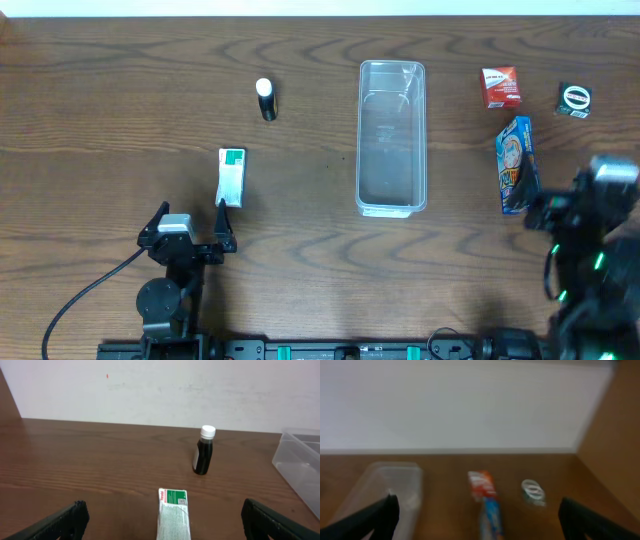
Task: Pack container
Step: 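Move the right gripper to the blue Sudden Fever box and grasp it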
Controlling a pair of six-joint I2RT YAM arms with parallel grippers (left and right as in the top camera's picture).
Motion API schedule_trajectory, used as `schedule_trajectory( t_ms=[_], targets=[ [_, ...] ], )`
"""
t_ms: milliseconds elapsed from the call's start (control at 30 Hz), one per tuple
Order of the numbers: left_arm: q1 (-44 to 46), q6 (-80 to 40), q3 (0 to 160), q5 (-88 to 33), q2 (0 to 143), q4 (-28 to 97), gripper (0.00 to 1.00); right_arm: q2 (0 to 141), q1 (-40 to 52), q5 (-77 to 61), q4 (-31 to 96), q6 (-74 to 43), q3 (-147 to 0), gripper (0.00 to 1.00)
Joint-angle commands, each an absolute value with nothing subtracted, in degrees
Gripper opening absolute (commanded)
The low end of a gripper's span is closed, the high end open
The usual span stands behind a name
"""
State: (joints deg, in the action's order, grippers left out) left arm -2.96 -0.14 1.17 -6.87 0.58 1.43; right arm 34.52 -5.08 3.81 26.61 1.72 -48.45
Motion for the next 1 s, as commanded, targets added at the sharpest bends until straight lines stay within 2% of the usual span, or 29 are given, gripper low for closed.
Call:
schedule_trajectory(
  t_ms=[0,100,267,467,600,767,967],
  targets=[
    [-3.31,0.19,0.23,-7.51,0.23,3.42,0.98,45.78,-9.96,7.53,33.89,6.90,-59.07,0.99],
    [-3.31,0.19,0.23,-7.51,0.23,3.42,0.98,57.41,-14.85,4.58,44.34,8.84,-70.26,0.99],
    [-3.31,0.19,0.23,-7.51,0.23,3.42,0.98,68.71,-16.69,3.60,53.25,8.82,-79.33,0.99],
    [-3.31,0.19,0.23,-7.51,0.23,3.40,0.98,75.55,-16.64,3.57,53.36,8.82,-79.75,0.99],
    [-3.31,0.19,0.23,-7.51,0.23,3.42,0.98,78.81,-16.64,-1.56,53.78,9.19,-79.75,0.99],
    [-3.31,0.19,0.23,-7.51,0.23,3.42,0.98,83.13,-16.67,-7.18,55.02,19.97,-79.70,0.99],
    [-3.31,0.19,0.23,-7.51,0.23,3.42,0.98,88.55,-16.84,-8.16,55.35,23.29,-79.70,0.99]
  ],
)
